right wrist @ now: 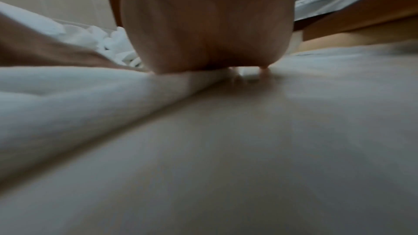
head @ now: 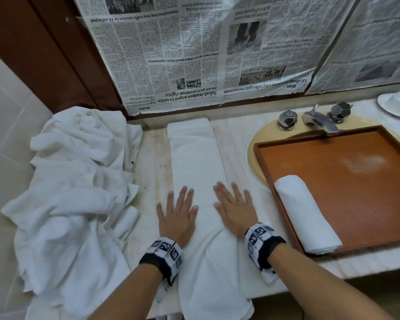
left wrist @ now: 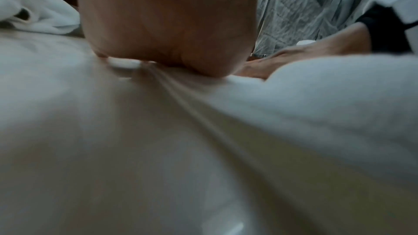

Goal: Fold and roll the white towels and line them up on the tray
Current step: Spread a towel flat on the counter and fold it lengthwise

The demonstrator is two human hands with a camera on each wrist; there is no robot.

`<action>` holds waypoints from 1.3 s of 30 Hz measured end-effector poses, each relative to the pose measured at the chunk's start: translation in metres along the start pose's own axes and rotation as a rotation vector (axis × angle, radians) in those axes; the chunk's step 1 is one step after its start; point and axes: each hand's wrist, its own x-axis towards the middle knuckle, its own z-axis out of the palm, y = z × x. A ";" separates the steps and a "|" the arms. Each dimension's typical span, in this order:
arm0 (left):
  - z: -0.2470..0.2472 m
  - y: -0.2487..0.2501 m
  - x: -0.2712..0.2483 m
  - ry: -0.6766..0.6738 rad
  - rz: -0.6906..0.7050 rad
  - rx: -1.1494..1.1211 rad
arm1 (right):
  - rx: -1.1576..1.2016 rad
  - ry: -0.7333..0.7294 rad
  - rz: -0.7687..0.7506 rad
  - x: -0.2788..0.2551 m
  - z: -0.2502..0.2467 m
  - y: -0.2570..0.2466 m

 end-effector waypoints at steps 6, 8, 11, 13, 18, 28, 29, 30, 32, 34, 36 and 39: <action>-0.002 -0.013 -0.012 0.053 -0.040 -0.089 | 0.032 0.130 0.085 -0.010 -0.005 -0.002; 0.004 -0.003 -0.021 0.034 0.046 -0.048 | 0.060 0.133 -0.052 -0.017 0.006 -0.017; 0.011 -0.002 -0.018 0.003 0.057 0.014 | 0.027 0.079 -0.106 -0.016 0.019 -0.019; 0.006 -0.009 -0.007 0.000 0.023 0.020 | 0.010 0.070 -0.076 -0.008 0.016 -0.013; -0.008 -0.011 0.022 -0.030 -0.029 -0.005 | 0.028 0.024 -0.033 0.020 0.002 -0.012; -0.032 -0.010 0.088 0.000 -0.101 -0.035 | 0.008 -0.035 0.011 0.091 -0.035 0.006; -0.035 -0.013 0.095 0.003 -0.112 -0.038 | 0.004 -0.040 0.014 0.097 -0.038 0.009; -0.038 -0.015 0.099 0.002 -0.120 -0.049 | 0.011 -0.042 0.019 0.101 -0.041 0.012; -0.040 -0.019 0.095 0.005 -0.120 -0.081 | 0.065 -0.019 0.041 0.100 -0.043 0.015; -0.039 -0.016 0.078 0.011 -0.094 -0.117 | 0.127 0.017 0.056 0.086 -0.040 0.013; -0.032 -0.010 0.051 0.014 -0.046 -0.153 | 0.150 0.027 0.034 0.062 -0.032 0.008; -0.016 -0.004 0.011 0.014 0.007 -0.083 | 0.078 0.007 0.034 0.026 -0.017 0.004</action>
